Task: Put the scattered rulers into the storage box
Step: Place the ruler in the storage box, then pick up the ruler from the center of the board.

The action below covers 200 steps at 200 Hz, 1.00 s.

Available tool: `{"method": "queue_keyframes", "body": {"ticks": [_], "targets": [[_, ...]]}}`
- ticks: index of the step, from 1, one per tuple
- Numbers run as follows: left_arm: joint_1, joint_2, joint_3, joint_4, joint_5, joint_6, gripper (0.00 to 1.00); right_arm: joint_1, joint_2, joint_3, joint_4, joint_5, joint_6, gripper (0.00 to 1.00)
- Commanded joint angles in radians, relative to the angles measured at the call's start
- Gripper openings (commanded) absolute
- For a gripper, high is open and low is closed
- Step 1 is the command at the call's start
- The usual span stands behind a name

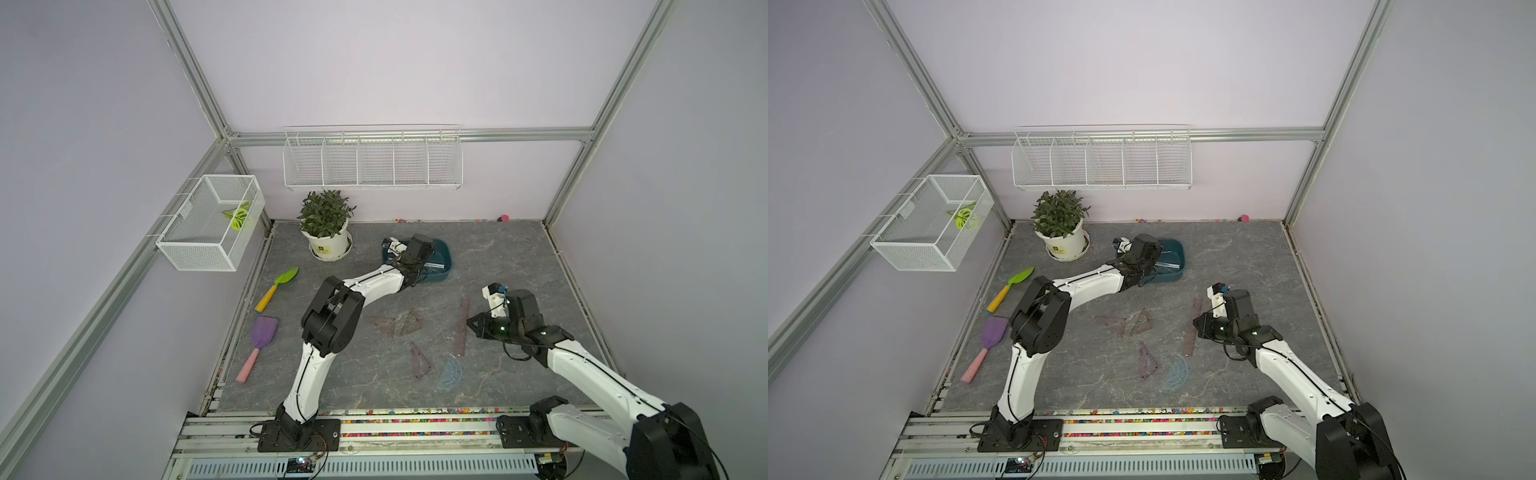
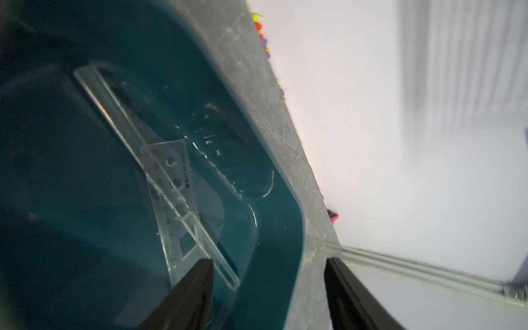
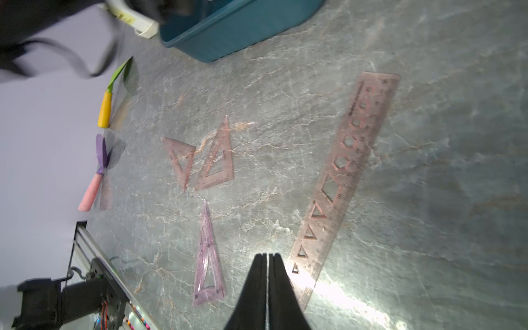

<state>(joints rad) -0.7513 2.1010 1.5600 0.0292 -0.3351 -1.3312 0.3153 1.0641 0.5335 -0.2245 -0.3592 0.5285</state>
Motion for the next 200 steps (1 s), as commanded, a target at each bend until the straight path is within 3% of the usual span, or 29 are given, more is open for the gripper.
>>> {"method": "queue_keyframes", "body": {"ticks": [1, 35, 76, 136, 200], "targets": [[-0.025, -0.171, -0.095, 0.059, 0.099, 0.354, 0.66, -0.005, 0.023, 0.012, -0.035, 0.046, 0.037, 0.17], [-0.021, -0.234, -0.179, -0.096, 0.368, 0.526, 0.63, -0.004, 0.086, -0.002, -0.021, 0.072, 0.044, 0.19], [-0.019, -0.107, -0.049, -0.291, 0.716, 0.67, 0.58, 0.007, 0.112, -0.031, -0.001, 0.128, 0.035, 0.3], [-0.014, -0.066, -0.068, -0.381, 0.952, 0.752, 0.59, 0.01, 0.207, 0.003, 0.049, 0.118, 0.017, 0.36], [0.009, -0.037, -0.163, -0.292, 1.032, 0.72, 0.57, 0.047, 0.402, 0.083, 0.126, 0.129, 0.015, 0.32]]}}
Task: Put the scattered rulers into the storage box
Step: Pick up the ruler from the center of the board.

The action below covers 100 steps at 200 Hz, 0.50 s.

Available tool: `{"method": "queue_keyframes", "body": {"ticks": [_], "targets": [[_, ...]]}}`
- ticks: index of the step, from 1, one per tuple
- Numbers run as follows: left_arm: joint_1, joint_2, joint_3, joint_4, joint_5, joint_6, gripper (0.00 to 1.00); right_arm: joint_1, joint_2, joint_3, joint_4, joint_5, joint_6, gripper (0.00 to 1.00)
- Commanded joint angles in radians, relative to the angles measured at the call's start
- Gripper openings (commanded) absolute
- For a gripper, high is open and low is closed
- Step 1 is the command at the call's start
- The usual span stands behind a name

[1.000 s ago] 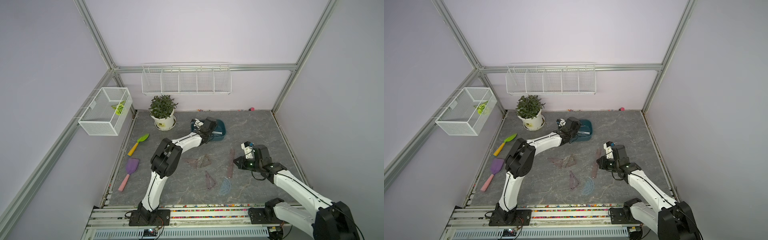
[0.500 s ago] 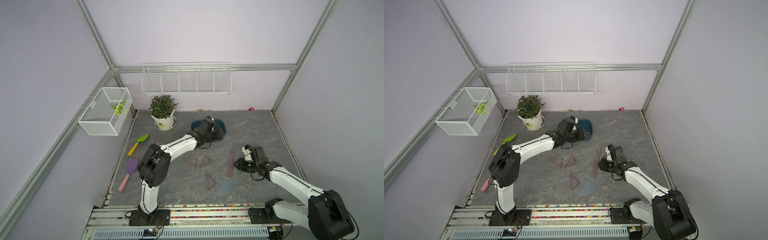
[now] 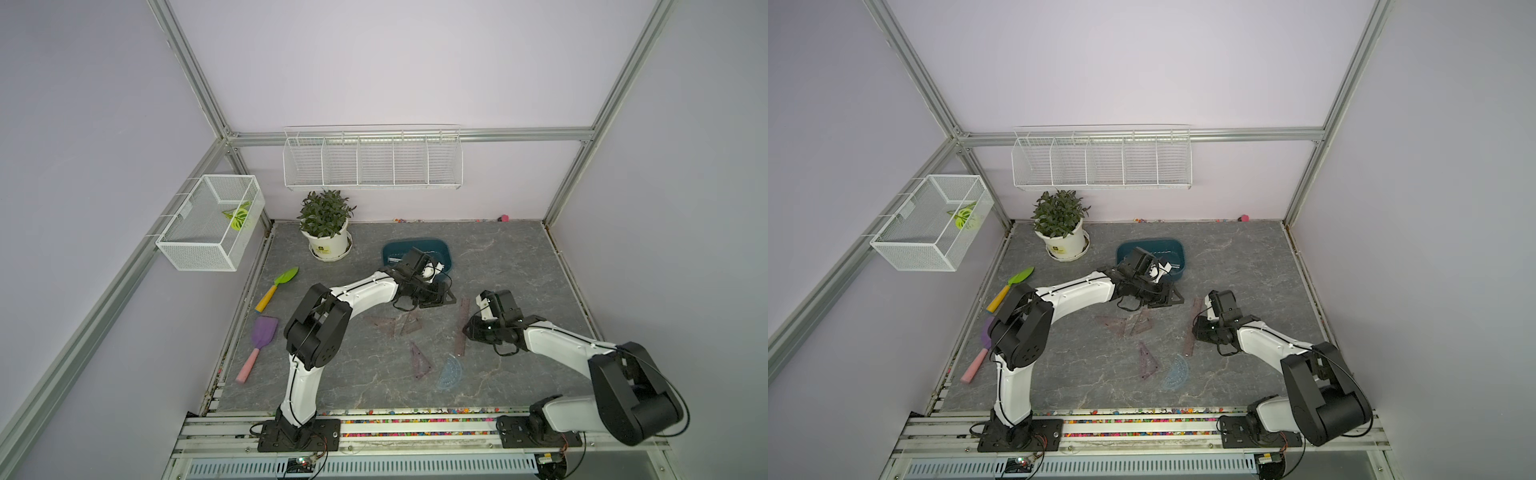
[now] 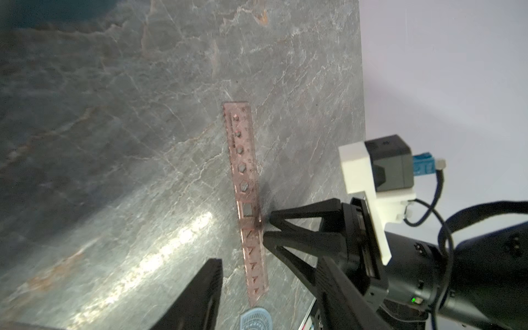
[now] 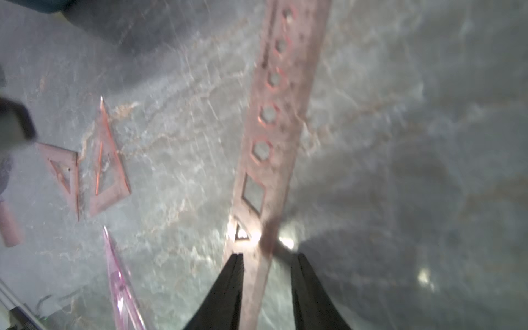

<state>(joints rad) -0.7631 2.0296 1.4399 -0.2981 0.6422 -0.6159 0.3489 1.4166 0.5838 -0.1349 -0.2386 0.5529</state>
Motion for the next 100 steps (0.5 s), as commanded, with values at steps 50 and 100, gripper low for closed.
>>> {"method": "queue_keyframes", "body": {"ticks": [50, 100], "targets": [[0.048, 0.068, -0.091, 0.096, 0.073, -0.026, 0.57, 0.016, 0.124, 0.087, 0.037, 0.02, -0.033, 0.32], [0.062, 0.096, -0.095, 0.123, 0.094, -0.041, 0.57, 0.012, 0.187, 0.152, 0.008, 0.051, -0.045, 0.33]]}}
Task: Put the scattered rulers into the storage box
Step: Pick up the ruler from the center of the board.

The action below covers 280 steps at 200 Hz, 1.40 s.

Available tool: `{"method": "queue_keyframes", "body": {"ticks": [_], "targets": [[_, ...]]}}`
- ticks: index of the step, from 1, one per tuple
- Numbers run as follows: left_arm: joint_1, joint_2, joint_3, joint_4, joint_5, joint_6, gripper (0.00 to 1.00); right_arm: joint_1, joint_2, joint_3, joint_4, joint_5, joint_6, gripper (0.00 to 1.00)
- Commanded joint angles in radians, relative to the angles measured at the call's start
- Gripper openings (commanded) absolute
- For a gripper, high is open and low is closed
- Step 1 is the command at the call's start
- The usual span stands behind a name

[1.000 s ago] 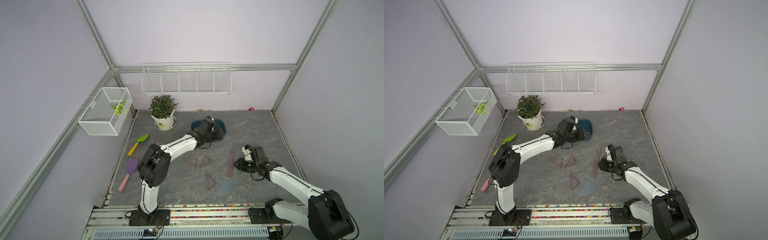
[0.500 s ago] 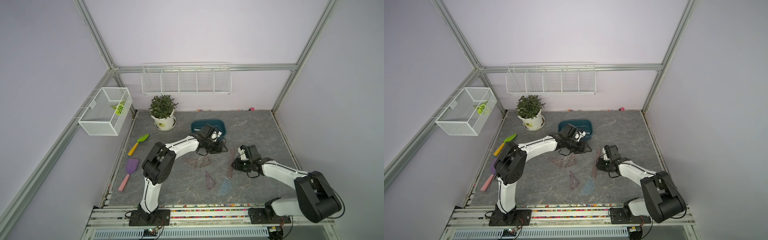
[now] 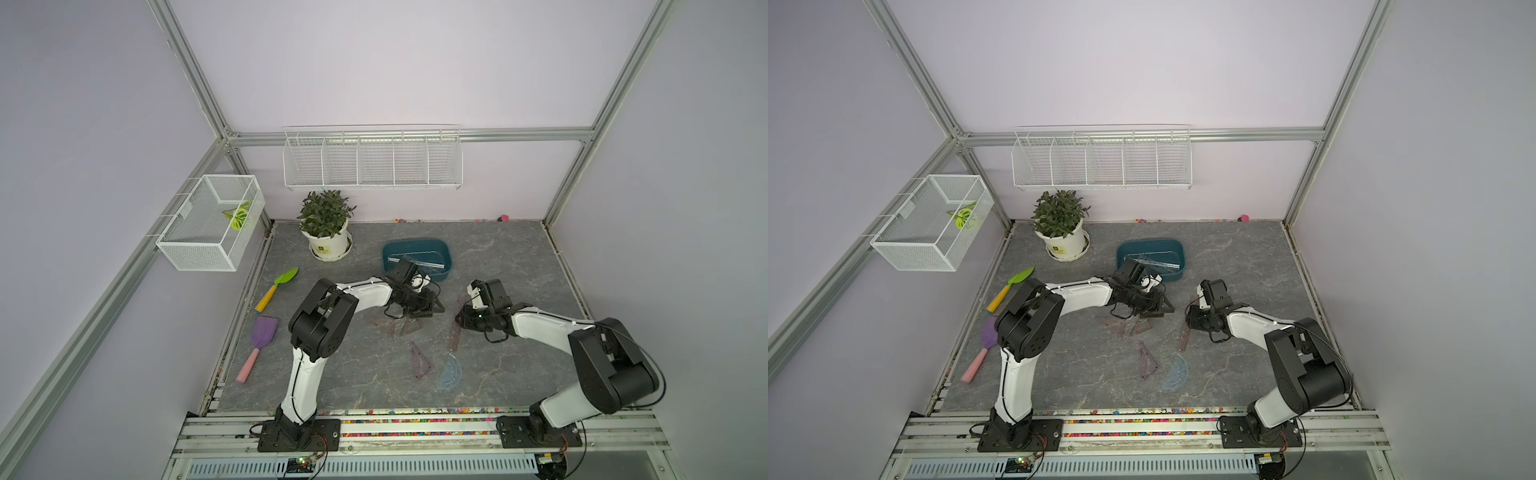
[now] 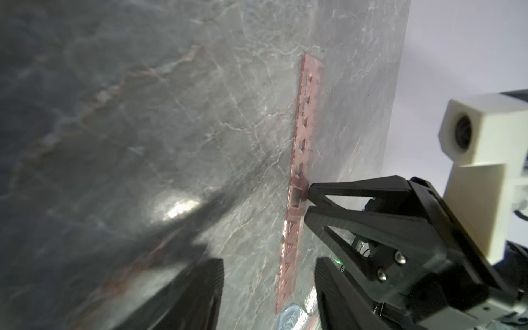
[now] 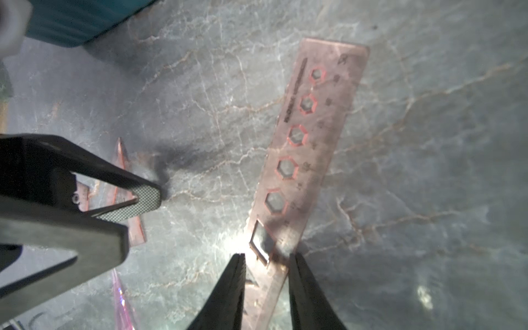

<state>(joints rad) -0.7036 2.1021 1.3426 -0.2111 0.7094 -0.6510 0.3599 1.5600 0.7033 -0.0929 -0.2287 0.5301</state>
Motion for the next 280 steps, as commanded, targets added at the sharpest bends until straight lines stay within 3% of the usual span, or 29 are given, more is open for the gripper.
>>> {"method": "queue_keyframes", "body": {"ticks": [1, 70, 163, 249, 280], "targets": [[0.003, 0.024, 0.003, 0.036, 0.027, -0.006, 0.57, 0.0, 0.044, 0.034, -0.033, 0.042, -0.022, 0.33], [0.005, 0.039, 0.014, 0.046, 0.033, -0.011, 0.57, -0.004, 0.14, 0.137, -0.035, 0.013, -0.049, 0.36], [0.02, 0.039, -0.022, 0.093, 0.039, -0.044, 0.53, 0.014, 0.212, 0.208, -0.013, -0.044, -0.058, 0.3], [0.01, 0.047, -0.022, 0.102, 0.015, -0.077, 0.45, 0.014, 0.061, 0.123, 0.017, -0.044, -0.052, 0.01], [0.006, 0.048, -0.023, 0.103, 0.002, -0.084, 0.46, 0.027, 0.073, 0.096, 0.046, -0.057, -0.034, 0.0]]}}
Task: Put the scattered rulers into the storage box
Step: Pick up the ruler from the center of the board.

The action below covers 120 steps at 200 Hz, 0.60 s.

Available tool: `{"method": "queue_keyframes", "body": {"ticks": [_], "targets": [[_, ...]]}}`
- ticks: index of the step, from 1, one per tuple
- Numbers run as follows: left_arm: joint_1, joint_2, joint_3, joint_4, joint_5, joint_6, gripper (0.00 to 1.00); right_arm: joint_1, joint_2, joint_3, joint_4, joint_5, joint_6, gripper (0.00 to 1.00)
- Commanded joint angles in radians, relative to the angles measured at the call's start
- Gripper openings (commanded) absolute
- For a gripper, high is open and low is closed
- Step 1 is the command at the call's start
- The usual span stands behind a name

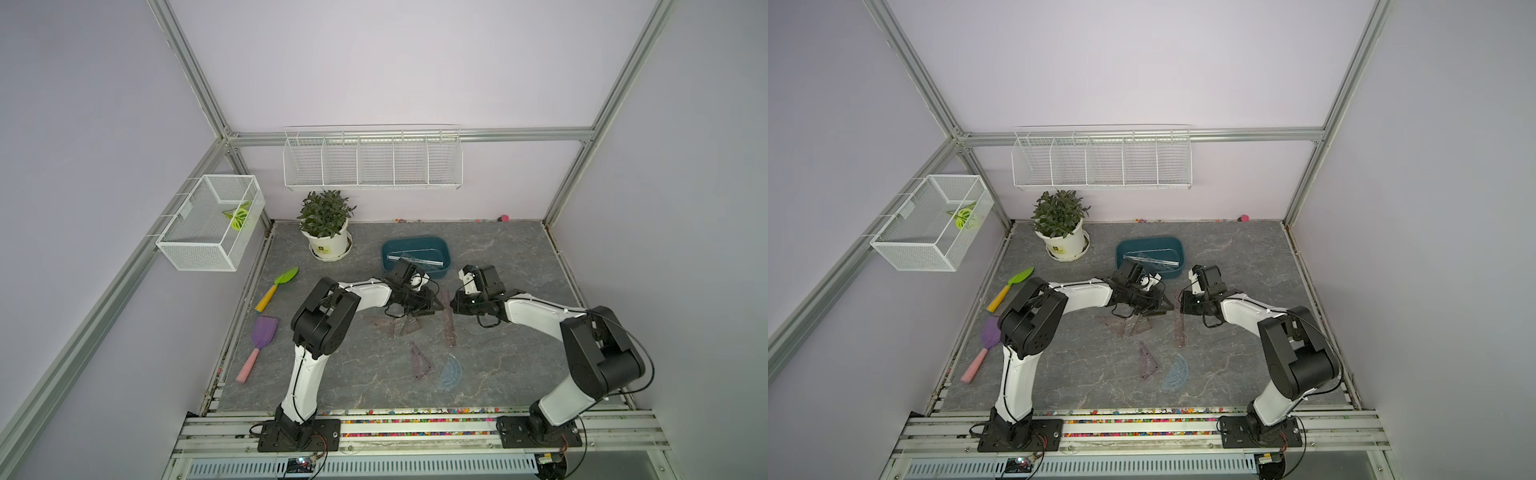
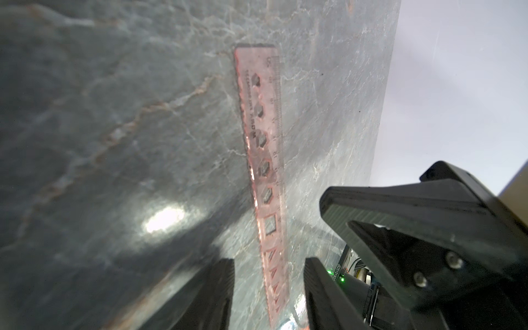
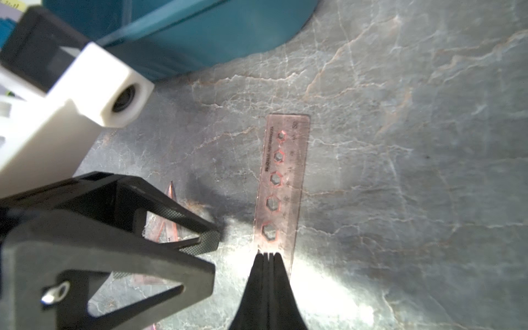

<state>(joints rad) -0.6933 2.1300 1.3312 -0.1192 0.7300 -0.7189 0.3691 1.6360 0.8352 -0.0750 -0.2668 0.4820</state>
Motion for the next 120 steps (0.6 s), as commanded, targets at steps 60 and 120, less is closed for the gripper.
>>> {"method": "queue_keyframes", "body": {"ticks": [60, 120], "targets": [[-0.012, 0.025, -0.005, 0.002, -0.029, -0.022, 0.46, 0.052, 0.02, -0.054, 0.046, -0.012, 0.027, 0.0], [-0.03, 0.031, 0.012, -0.022, -0.045, -0.017, 0.47, 0.052, -0.025, -0.083, 0.033, 0.025, 0.021, 0.0]]}}
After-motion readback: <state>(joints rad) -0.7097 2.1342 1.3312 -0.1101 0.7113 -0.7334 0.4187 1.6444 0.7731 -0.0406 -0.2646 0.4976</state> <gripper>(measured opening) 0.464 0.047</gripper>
